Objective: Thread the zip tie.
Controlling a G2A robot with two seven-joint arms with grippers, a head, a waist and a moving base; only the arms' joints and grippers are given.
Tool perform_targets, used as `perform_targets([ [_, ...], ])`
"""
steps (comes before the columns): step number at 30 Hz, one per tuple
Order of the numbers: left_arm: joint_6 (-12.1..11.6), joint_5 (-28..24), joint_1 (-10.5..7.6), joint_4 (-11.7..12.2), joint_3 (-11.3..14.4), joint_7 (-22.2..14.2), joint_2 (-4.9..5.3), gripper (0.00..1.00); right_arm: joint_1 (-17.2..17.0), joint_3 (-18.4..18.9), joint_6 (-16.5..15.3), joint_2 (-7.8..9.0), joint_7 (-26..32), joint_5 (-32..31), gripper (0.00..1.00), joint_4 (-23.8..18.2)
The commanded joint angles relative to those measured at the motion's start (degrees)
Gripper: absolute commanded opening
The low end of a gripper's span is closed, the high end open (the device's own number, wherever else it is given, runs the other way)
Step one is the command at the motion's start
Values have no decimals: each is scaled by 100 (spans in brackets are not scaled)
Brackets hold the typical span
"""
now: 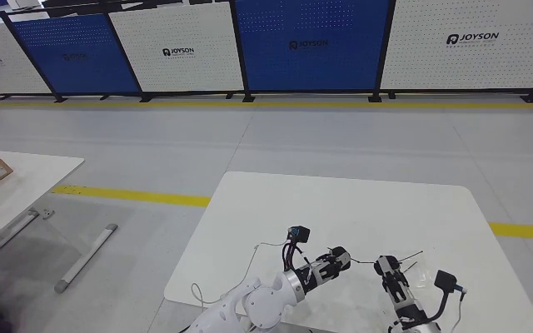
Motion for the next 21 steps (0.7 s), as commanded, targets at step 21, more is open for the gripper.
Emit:
perform_targets([
  [21, 0, 0, 0, 0, 0, 0, 0, 0, -27, 26, 85, -57, 32, -57, 0, -72],
])
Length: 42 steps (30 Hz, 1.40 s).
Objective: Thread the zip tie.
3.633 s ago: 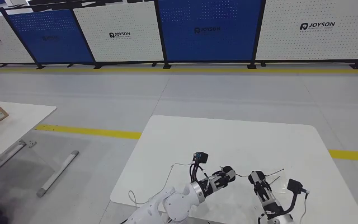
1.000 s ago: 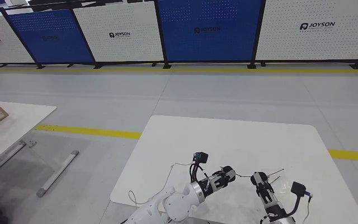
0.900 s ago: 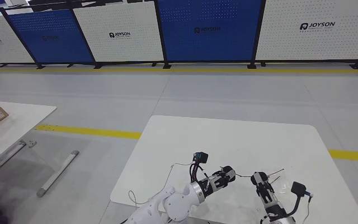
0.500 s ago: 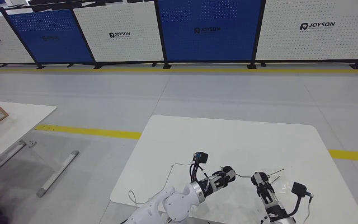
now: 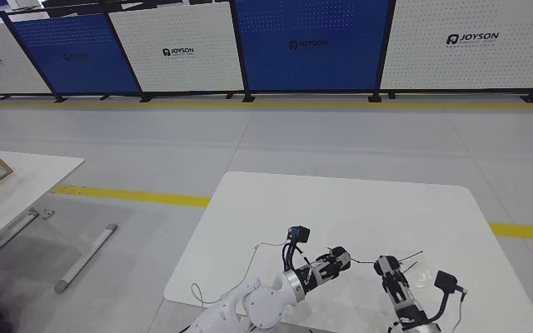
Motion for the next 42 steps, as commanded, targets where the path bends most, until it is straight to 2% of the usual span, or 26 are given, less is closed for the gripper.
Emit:
perform_targets([
  [1, 0, 0, 0, 0, 0, 0, 0, 0, 13, -5, 21, -6, 0, 3, 0, 9],
  [20, 0, 0, 0, 0, 0, 0, 0, 0, 27, -64, 114, -61, -7, -148, 0, 9],
  [26, 0, 0, 0, 0, 0, 0, 0, 0, 33, -134, 199, -88, -192, -373, 0, -2],
  [31, 0, 0, 0, 0, 0, 0, 0, 0, 32, -201, 158, -97, -178, -611, 0, -28],
  [42, 0, 0, 0, 0, 0, 0, 0, 0, 32, -201, 158, -97, -178, -611, 0, -28],
])
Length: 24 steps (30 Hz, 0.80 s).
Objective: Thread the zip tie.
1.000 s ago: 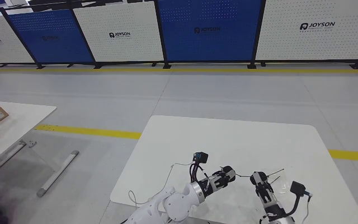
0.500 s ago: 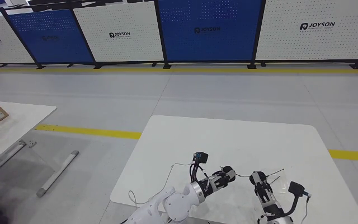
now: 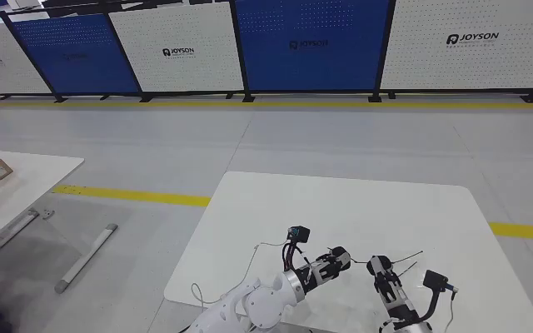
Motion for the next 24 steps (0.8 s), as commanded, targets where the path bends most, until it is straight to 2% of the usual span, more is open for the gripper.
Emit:
perform_targets([
  [1, 0, 0, 0, 0, 0, 0, 0, 0, 4, 0, 7, -1, 2, 3, 0, 2],
  [7, -43, -570, 51, 23, 20, 164, -56, 0, 31, 4, -64, -20, -24, 95, 0, -2],
  [11, -230, -908, 50, 67, 5, 228, -86, 0, 91, 34, -128, -18, 236, 263, 0, 0],
  [18, -320, -969, 77, 99, -15, 226, -92, 0, 239, 125, -156, -25, 589, 751, 0, 106],
  [24, -281, -911, 36, 136, 51, 204, -115, 0, 368, 197, -444, -17, 1012, 1181, 0, 265],
])
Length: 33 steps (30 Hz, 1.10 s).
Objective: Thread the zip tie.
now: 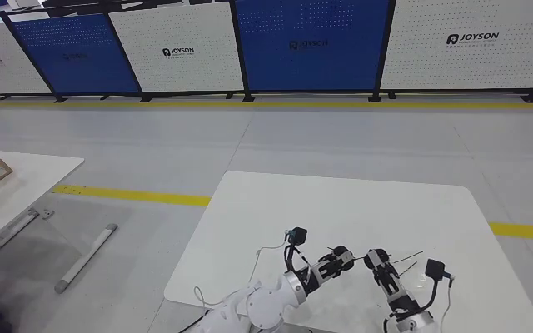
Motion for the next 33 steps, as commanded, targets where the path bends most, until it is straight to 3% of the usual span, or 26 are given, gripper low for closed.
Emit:
perform_targets([
  [1, 5, 5, -10, 4, 10, 4, -6, 0, 9, 31, -2, 0, 14, 77, 0, 22],
  [5, -30, -5, -13, -18, 12, 63, -18, 0, 69, 45, 8, 2, 163, 90, 0, 78],
  [12, -66, 21, 17, -27, -23, 132, -22, 0, 8, 31, -8, -14, -62, -44, 0, 71],
  [20, 133, 65, 20, 1, -21, 189, -38, 0, -137, 47, -106, -25, -323, -228, 0, -18],
  [24, 237, 35, -13, 50, -2, 211, -58, 0, -140, 46, -81, -31, -330, -219, 13, -18],
  [28, 424, -83, -55, 110, -24, 279, -82, 0, -144, 51, -36, -38, -372, -263, 16, -12],
  [33, 490, -79, -87, 147, -11, 311, -103, 0, -126, 42, 24, -49, -406, -310, 14, 6],
])
